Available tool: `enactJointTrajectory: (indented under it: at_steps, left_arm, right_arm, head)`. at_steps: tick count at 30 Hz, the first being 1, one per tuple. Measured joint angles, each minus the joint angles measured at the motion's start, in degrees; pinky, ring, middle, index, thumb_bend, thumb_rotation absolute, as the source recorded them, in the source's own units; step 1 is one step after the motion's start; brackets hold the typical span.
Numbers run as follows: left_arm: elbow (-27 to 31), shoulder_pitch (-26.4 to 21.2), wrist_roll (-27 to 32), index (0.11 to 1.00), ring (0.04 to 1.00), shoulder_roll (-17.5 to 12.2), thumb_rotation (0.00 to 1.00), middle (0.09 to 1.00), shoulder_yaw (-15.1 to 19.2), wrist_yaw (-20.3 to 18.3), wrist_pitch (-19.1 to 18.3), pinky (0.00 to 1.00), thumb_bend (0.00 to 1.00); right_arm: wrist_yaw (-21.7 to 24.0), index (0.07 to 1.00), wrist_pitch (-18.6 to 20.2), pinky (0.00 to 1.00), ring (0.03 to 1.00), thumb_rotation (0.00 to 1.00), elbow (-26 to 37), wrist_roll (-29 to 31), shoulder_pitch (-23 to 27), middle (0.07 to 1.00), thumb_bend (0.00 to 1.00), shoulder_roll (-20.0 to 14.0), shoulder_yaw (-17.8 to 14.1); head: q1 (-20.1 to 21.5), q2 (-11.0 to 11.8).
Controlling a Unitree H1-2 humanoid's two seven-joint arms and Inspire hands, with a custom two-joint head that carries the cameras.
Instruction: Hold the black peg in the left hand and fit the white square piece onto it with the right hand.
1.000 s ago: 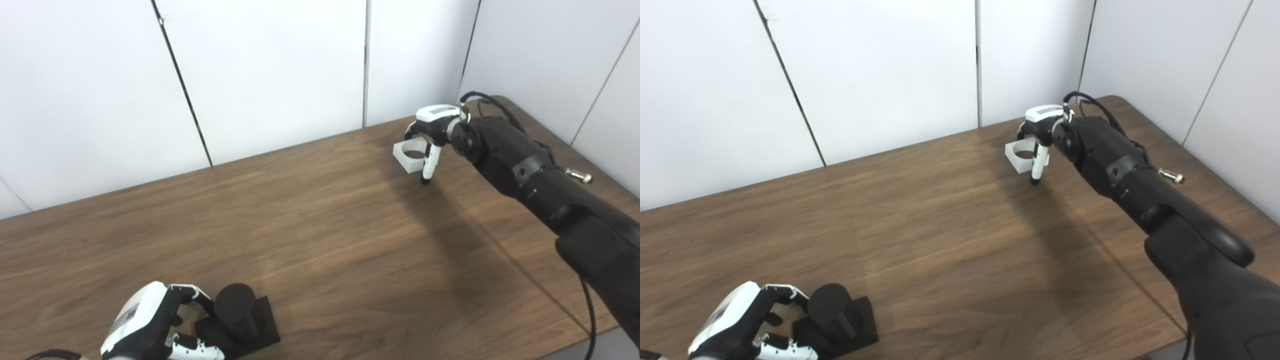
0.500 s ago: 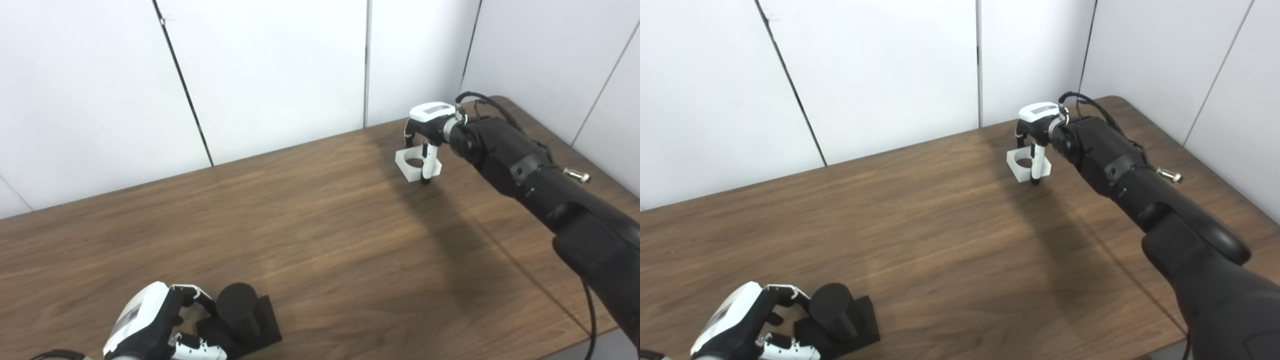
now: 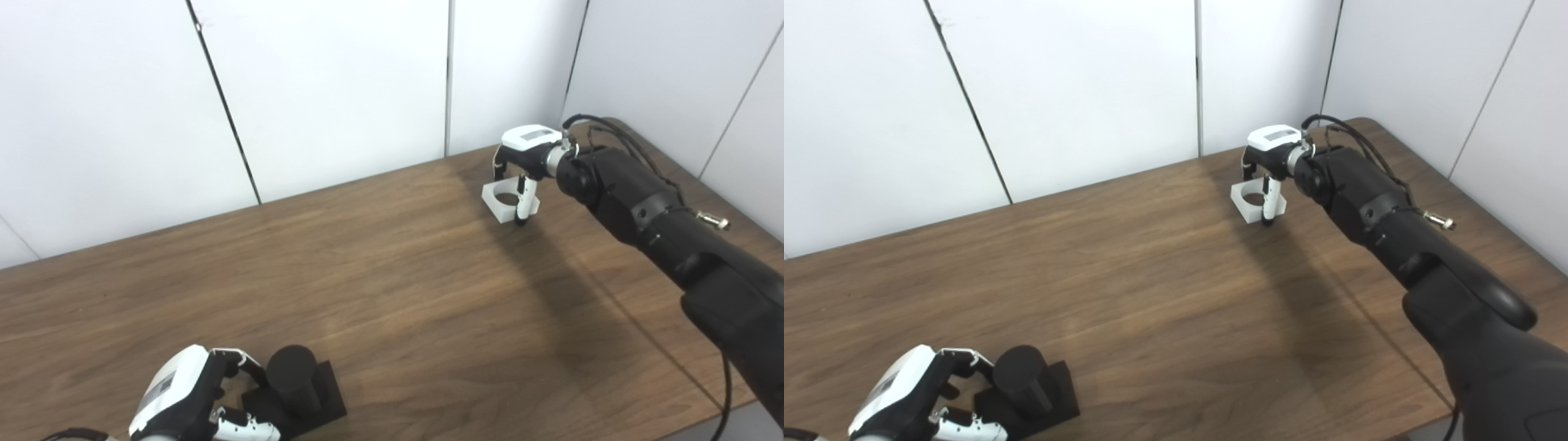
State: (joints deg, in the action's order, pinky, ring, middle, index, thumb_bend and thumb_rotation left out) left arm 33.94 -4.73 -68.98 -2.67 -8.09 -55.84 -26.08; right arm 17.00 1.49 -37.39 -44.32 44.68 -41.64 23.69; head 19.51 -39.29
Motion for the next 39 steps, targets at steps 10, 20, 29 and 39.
enactJointTrajectory:
  at_steps: [10,20,29,39]
  left_arm:
    - [0.08,0.11,-0.60,0.484,0.836,0.38,0.05,0.788,-0.18,0.01,-0.02,0.74,0.52]
    - [0.31,0.10,-3.07,0.485,0.821,2.06,0.05,0.785,-1.25,-0.08,-0.10,0.70,0.52]
    - [-0.06,0.03,-6.84,0.484,0.801,5.16,0.05,0.786,-2.67,-0.47,-0.12,0.69,0.52]
    - [-0.92,-0.01,-9.10,0.485,0.778,7.52,0.05,0.772,-3.49,-0.18,-0.03,0.69,0.52]
  right_arm:
    - [-1.62,0.484,0.04,0.99,0.859,0.14,2.49,0.69,-2.01,0.764,0.53,-0.14,-1.55]
    - [15.76,0.482,2.30,1.00,0.859,0.14,31.46,0.76,-6.29,0.758,0.53,-0.16,0.14]
    - [26.05,0.482,2.68,1.00,0.867,0.14,47.73,2.57,-6.03,0.762,0.53,1.51,-0.72]
    - [35.59,0.481,5.06,1.00,0.860,0.14,61.35,5.26,-5.80,0.742,0.53,6.65,-0.97]
  head:
    - [-2.55,-0.88]
    - [-8.52,-2.46]
    - [-13.62,-4.13]
    - [-16.43,-5.36]
